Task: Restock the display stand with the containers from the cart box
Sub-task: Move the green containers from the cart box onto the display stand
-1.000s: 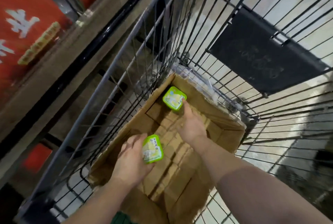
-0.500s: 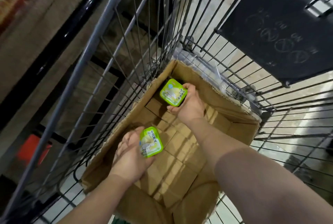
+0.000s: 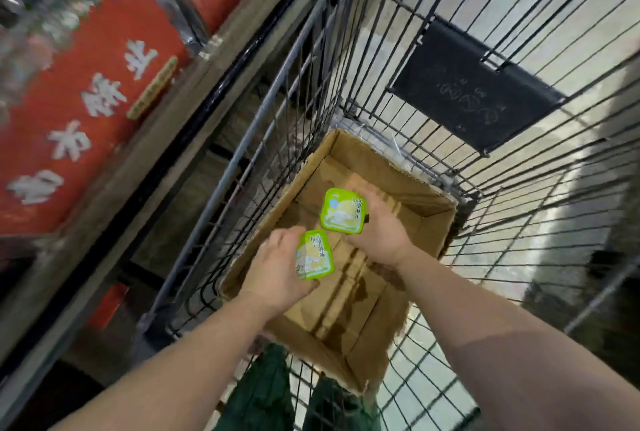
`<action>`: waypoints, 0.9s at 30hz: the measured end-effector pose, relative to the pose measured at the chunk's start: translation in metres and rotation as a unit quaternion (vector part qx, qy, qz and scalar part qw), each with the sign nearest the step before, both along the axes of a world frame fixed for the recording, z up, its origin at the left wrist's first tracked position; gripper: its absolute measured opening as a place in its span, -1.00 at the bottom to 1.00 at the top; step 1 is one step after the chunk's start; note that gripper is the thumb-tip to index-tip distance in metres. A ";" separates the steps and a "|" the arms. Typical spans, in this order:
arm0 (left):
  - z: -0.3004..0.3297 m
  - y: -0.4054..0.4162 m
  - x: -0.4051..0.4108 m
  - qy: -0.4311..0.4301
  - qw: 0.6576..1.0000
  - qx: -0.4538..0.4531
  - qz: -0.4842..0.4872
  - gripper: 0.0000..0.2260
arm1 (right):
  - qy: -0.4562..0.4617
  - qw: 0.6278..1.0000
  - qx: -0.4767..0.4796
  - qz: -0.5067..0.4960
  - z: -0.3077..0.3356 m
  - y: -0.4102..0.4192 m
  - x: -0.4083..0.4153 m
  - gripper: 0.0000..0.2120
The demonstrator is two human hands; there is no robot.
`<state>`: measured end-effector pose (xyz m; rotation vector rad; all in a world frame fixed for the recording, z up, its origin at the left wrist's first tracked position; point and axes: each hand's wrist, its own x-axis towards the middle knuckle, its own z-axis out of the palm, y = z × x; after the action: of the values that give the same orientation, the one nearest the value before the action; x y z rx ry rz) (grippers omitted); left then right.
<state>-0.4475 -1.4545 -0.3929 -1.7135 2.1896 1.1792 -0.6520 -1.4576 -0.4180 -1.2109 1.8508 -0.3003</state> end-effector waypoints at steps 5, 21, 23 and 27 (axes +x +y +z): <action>0.058 0.006 0.019 0.031 0.998 -0.019 -0.048 -0.19 | 0.030 0.999 -0.015 0.004 0.081 0.045 0.007 -0.12; 0.224 0.170 0.162 0.039 0.984 -0.152 0.080 -0.21 | 0.079 0.940 -0.123 0.308 0.265 0.159 0.133 -0.14; 0.239 0.193 0.199 0.025 0.980 -0.159 0.118 -0.16 | 0.064 0.929 -0.131 0.340 0.280 0.164 0.170 -0.15; 0.271 0.246 0.285 0.004 0.962 -0.193 0.191 -0.18 | 0.049 0.894 -0.166 0.414 0.308 0.180 0.263 -0.14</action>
<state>-0.1626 -1.2083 -0.1215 -2.3753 2.2755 0.8538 -0.3890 -1.2779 -0.1098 -2.1561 1.2205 -0.0691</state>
